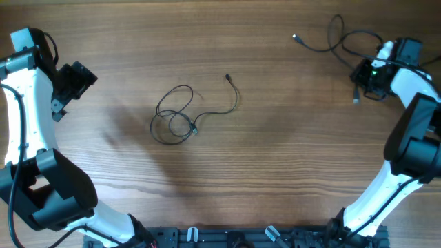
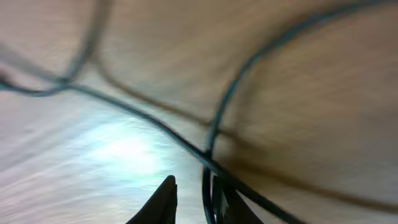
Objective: Untangle cables
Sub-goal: 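Move the right gripper back to the last cable left of centre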
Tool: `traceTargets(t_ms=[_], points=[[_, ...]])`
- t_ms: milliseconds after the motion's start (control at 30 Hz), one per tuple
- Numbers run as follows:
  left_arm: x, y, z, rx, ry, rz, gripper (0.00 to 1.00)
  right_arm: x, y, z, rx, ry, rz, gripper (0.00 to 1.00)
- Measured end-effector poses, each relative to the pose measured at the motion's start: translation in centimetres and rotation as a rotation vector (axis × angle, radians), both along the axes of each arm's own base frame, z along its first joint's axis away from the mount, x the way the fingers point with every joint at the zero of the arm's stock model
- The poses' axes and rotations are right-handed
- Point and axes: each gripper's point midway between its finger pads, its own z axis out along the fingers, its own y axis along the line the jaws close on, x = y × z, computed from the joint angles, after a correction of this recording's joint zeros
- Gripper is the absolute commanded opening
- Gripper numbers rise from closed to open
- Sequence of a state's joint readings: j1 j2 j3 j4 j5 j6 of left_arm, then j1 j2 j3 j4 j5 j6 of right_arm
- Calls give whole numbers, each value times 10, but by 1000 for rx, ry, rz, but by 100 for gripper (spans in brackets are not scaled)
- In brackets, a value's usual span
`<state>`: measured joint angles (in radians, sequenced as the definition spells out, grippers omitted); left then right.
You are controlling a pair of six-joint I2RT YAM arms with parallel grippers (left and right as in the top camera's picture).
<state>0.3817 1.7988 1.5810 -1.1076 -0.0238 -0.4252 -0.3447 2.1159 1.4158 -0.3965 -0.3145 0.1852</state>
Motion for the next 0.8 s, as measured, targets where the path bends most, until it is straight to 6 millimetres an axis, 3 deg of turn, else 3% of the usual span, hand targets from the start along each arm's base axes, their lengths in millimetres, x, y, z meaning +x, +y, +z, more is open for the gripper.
traceTargets(t_ms=[67,167,267,533,800], points=[[0,0,0,0,0,0,100,12,15,16,-6,-53,44,25],[0,0,0,0,0,0,100,34,42,57,-30,-180,137,27],[0,0,0,0,0,0,100,47,74,78,-56,-256,241,29],[0,0,0,0,0,0,100,45,137,76,-52,-253,384,38],[0,0,0,0,0,0,100,-10,217,46,17,-25,540,70]])
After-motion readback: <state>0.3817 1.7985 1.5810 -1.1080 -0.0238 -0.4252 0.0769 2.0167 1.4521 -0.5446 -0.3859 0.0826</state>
